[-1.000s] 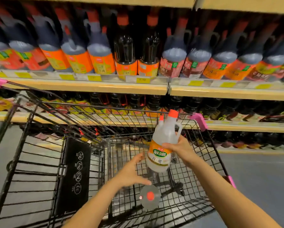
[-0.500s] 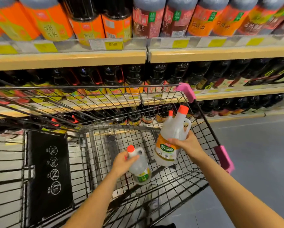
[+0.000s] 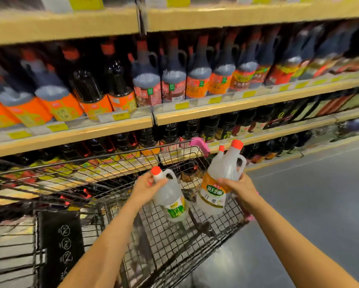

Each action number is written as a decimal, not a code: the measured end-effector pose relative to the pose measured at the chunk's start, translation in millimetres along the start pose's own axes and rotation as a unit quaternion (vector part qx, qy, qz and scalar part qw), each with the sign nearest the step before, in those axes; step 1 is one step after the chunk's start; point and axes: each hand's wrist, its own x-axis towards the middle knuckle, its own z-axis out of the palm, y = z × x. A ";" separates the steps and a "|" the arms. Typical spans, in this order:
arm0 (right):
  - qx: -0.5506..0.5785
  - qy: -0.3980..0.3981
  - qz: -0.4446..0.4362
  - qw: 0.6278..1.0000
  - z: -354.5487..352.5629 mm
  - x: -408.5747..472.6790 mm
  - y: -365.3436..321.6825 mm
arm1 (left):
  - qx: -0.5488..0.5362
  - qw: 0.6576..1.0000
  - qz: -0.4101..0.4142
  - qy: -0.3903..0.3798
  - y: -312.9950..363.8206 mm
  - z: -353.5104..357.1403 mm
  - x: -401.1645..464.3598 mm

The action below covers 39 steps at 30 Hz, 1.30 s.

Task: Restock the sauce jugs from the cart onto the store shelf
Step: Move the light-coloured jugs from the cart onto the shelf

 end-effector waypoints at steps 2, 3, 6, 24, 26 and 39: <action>-0.002 0.021 -0.003 1.000 -24.0 -16.8 -16.8 | 0.021 0.999 0.028 -0.004 39.6 7.4 -5.1; -0.003 0.032 -0.004 0.999 -36.9 -25.8 -24.4 | 0.027 0.999 0.044 -0.010 60.5 13.6 -8.9; 0.001 0.059 -0.012 0.998 -80.4 -52.6 -40.6 | 0.041 0.994 0.094 -0.045 117.1 39.1 -19.9; 0.017 0.148 -0.058 0.987 -444.6 -159.7 -53.4 | 0.119 0.962 0.194 -0.154 291.4 379.5 -43.1; 0.021 0.155 -0.063 0.986 -479.1 -159.4 -53.7 | 0.118 0.959 0.197 -0.167 311.1 414.9 -37.0; 0.025 0.192 -0.099 0.976 -660.5 -81.3 -88.7 | 0.131 0.939 0.233 -0.216 412.6 599.1 62.6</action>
